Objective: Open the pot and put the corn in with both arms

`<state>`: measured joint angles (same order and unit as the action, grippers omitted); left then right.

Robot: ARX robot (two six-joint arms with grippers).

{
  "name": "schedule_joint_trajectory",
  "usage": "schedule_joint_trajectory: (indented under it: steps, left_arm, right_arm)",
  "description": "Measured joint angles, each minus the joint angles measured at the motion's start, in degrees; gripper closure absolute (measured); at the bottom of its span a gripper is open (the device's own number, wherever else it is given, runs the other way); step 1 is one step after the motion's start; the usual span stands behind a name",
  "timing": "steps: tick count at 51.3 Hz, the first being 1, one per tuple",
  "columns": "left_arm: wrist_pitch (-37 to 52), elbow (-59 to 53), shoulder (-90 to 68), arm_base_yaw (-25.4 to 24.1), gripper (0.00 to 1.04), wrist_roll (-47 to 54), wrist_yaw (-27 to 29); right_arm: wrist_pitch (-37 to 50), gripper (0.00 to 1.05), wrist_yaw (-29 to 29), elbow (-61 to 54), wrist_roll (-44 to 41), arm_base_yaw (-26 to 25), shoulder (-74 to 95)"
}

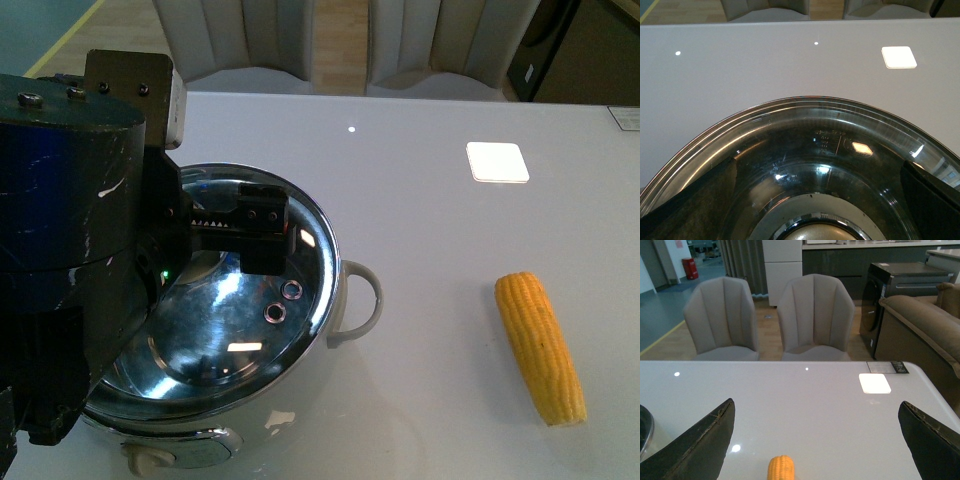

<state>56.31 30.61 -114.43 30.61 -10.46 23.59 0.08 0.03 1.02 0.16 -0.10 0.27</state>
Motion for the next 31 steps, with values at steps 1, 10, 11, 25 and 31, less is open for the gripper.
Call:
schedule_joint_trajectory:
  steps: [1, 10, 11, 25, 31]
  left_arm:
    - [0.1, 0.0, 0.0, 0.1, 0.07, 0.0, 0.1]
    - [-0.5, 0.0, -0.1, 0.2, 0.19, -1.5, 0.0]
    - [-0.9, 0.0, -0.1, 0.2, 0.23, -1.6, 0.0]
    - [-1.9, 0.2, -0.2, 0.3, 0.64, -3.9, 0.4]
    - [-1.9, 0.2, -0.2, 0.3, 0.64, -3.9, 0.4]
  right_arm:
    - [0.0, 0.09, 0.0, 0.0, 0.0, 0.0, 0.0]
    - [0.0, 0.09, 0.0, 0.0, 0.0, 0.0, 0.0]
    - [0.0, 0.09, 0.0, 0.0, 0.0, 0.0, 0.0]
    - [0.0, 0.09, 0.0, 0.0, 0.0, 0.0, 0.0]
    - [0.0, 0.09, 0.0, 0.0, 0.0, 0.0, 0.0]
